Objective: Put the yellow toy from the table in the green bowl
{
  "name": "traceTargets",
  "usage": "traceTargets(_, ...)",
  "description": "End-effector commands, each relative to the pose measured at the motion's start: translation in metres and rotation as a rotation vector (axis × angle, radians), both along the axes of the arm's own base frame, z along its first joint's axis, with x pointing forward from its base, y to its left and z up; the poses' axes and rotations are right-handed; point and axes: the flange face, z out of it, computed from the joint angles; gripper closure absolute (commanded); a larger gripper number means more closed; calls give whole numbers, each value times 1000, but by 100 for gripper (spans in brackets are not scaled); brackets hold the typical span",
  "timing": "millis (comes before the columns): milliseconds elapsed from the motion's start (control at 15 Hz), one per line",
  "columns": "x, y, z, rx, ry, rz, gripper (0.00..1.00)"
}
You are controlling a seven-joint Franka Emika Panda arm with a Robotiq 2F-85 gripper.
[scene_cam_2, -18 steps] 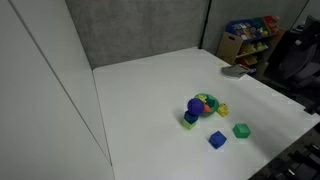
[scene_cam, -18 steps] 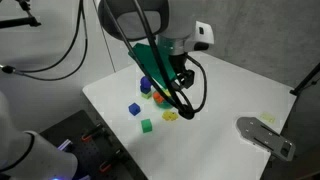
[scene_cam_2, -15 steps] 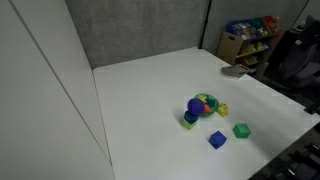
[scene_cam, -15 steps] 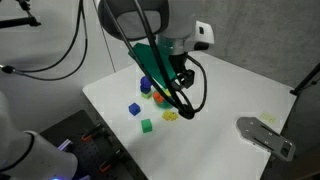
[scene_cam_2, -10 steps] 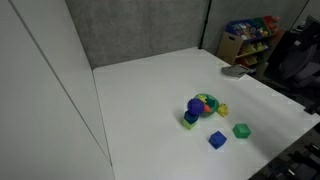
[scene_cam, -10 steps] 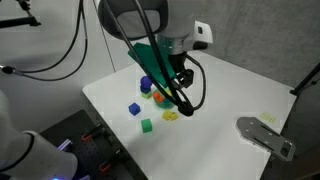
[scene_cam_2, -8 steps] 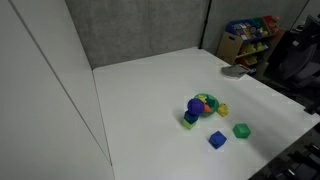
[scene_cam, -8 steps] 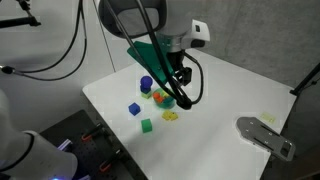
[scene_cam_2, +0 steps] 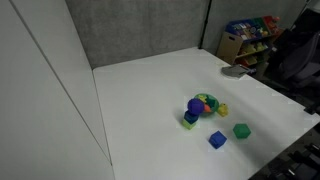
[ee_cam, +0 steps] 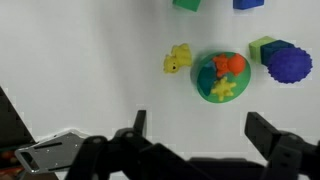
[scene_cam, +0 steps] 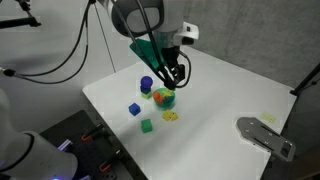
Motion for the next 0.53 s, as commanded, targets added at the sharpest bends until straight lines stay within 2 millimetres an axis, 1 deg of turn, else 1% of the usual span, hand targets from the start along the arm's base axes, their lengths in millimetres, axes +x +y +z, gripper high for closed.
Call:
traceTargets(0, 27, -2, -26, -53, 51, -124, 0)
traceTargets(200, 40, -3, -60, -68, 120, -228, 0)
traceTargets(467, 57, -5, -108, -48, 204, -318, 0)
